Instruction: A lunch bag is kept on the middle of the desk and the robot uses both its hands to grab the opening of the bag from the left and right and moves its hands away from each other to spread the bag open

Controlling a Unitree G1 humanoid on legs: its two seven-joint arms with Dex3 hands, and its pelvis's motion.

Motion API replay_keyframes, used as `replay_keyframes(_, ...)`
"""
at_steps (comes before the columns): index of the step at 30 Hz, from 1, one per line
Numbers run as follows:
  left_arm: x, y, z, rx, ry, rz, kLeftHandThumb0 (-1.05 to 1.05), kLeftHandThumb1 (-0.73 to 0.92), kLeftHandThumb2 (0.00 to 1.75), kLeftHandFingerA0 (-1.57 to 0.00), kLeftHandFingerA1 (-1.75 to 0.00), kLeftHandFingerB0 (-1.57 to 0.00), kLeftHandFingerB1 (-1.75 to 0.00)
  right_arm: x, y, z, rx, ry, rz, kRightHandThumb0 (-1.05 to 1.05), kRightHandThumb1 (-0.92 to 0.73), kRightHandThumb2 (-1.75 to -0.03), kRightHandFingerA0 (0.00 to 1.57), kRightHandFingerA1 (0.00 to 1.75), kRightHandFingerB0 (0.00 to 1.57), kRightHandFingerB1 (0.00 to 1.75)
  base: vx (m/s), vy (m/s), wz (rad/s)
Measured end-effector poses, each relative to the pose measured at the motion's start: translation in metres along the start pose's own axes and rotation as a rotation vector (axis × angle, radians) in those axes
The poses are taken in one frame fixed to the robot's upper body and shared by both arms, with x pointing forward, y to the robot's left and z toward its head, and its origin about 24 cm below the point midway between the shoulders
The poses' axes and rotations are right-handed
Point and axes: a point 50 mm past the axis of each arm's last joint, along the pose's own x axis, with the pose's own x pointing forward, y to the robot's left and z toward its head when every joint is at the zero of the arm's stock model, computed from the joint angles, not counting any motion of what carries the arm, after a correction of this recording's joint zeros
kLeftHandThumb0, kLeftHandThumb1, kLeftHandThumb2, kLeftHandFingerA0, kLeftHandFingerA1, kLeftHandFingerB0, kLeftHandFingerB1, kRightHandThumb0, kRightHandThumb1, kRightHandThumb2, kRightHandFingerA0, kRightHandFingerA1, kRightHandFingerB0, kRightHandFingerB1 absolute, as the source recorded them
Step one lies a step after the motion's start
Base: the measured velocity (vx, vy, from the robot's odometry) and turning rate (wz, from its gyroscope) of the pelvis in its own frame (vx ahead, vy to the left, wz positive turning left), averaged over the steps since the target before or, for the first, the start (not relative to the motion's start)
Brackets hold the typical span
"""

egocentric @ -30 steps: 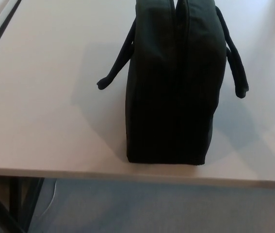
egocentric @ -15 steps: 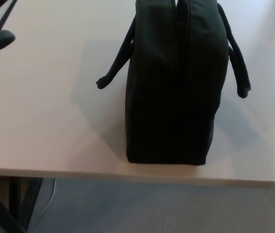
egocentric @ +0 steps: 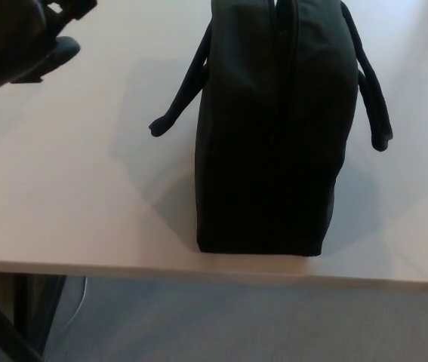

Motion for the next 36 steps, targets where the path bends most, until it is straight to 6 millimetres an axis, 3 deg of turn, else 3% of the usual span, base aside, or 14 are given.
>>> replay_keyframes(1,0.002,-0.001,0.001,0.005,-0.007,0.000,-0.03,0.59,0.63,-0.24,-0.32,-0.08,-0.23,0.002,0.001,0.001,-0.005,-0.002,0.009,-0.28,-0.42,-0.58,0.30,0.34,0.27,0.34,0.00,0.000,0.00)
replay_keyframes(2,0.006,-0.003,0.003,0.012,-0.022,0.003,0.00,0.42,0.93,-0.15,-0.50,0.00,-0.45,0.005,0.004,0.003,-0.015,-0.006,0.024,-0.22,-0.45,-0.53,0.38,0.33,0.27,0.30,0.00,0.000,0.00)
replay_keyframes(3,0.009,-0.004,0.005,0.018,-0.035,0.009,0.00,0.42,0.93,-0.15,-0.50,0.00,-0.45,0.007,0.006,0.004,-0.022,-0.008,0.036,-0.22,-0.45,-0.53,0.38,0.33,0.27,0.30,0.00,0.000,0.00)
replay_keyframes(4,0.012,-0.005,0.008,0.021,-0.046,0.014,-0.02,0.57,0.65,-0.28,-0.35,-0.07,-0.25,0.009,0.008,0.004,-0.027,-0.008,0.047,-0.23,-0.45,-0.53,0.39,0.34,0.26,0.30,0.00,0.000,0.00)
replay_keyframes(5,0.015,-0.006,0.010,0.028,-0.063,0.022,-0.01,0.53,0.69,-0.25,-0.37,-0.07,-0.16,0.011,0.011,0.005,-0.037,-0.011,0.060,-0.31,-0.40,-0.59,0.31,0.36,0.20,0.34,0.00,0.000,0.00)
replay_keyframes(7,0.019,-0.007,0.014,0.039,-0.086,0.035,-0.02,0.58,0.64,-0.23,-0.33,-0.11,-0.18,0.014,0.016,0.007,-0.047,-0.014,0.081,-0.26,-0.45,-0.53,0.45,0.36,0.28,0.30,0.00,0.000,0.00)
replay_keyframes(8,0.020,-0.008,0.016,0.043,-0.096,0.039,-0.28,0.55,0.60,-0.24,-0.32,-0.07,-0.23,0.015,0.017,0.008,-0.052,-0.015,0.090,-0.28,-0.49,-0.55,0.36,0.33,0.18,0.28,0.00,0.000,0.00)
replay_keyframes(10,0.024,-0.011,0.022,0.047,-0.125,0.056,-0.44,0.50,0.66,-0.20,-0.35,-0.06,-0.22,0.018,0.022,0.010,-0.071,-0.018,0.115,-0.28,-0.50,-0.55,0.33,0.33,0.21,0.29,0.00,0.000,0.00)
replay_keyframes(14,0.031,-0.015,0.032,0.043,-0.172,0.087,-0.41,0.48,0.55,-0.19,-0.28,-0.01,-0.28,0.024,0.025,0.014,-0.103,-0.031,0.143,-0.32,-0.62,-0.59,0.29,0.32,0.24,0.29,0.00,0.000,0.00)
replay_keyframes(17,0.038,-0.018,0.042,0.038,-0.212,0.123,-0.19,0.54,0.58,-0.21,-0.30,-0.02,-0.23,0.030,0.027,0.018,-0.146,-0.045,0.165,-0.54,-0.61,-0.74,0.17,0.37,0.16,0.35,0.00,0.000,0.00)
replay_keyframes(19,0.042,-0.019,0.046,0.037,-0.226,0.143,-0.12,0.56,0.58,-0.21,-0.30,0.00,-0.24,0.032,0.028,0.019,-0.185,-0.055,0.176,-0.50,-0.69,-0.62,0.13,0.30,0.16,0.29,0.00,0.000,0.00)
replay_keyframes(23,0.048,-0.019,0.052,0.032,-0.247,0.180,0.01,0.55,0.73,-0.21,-0.35,-0.07,-0.20,0.037,0.030,0.023,-0.273,-0.079,0.194,-0.37,-0.57,-0.58,0.24,0.31,0.33,0.32,0.00,0.000,0.00)
replay_keyframes(26,0.050,-0.022,0.056,0.025,-0.262,0.195,0.01,0.55,0.70,-0.26,-0.32,-0.06,-0.28,0.040,0.031,0.026,-0.322,-0.097,0.192,-0.33,-0.65,-0.61,0.29,0.31,0.18,0.28,0.00,0.000,0.00)
replay_keyframes(36,0.044,-0.038,0.066,0.038,-0.290,0.229,0.04,0.55,0.67,-0.26,-0.36,-0.06,-0.21,0.049,0.003,0.025,-0.297,-0.062,0.087,-0.21,-0.47,-0.57,0.31,0.34,0.26,0.32,0.00,0.000,0.00)
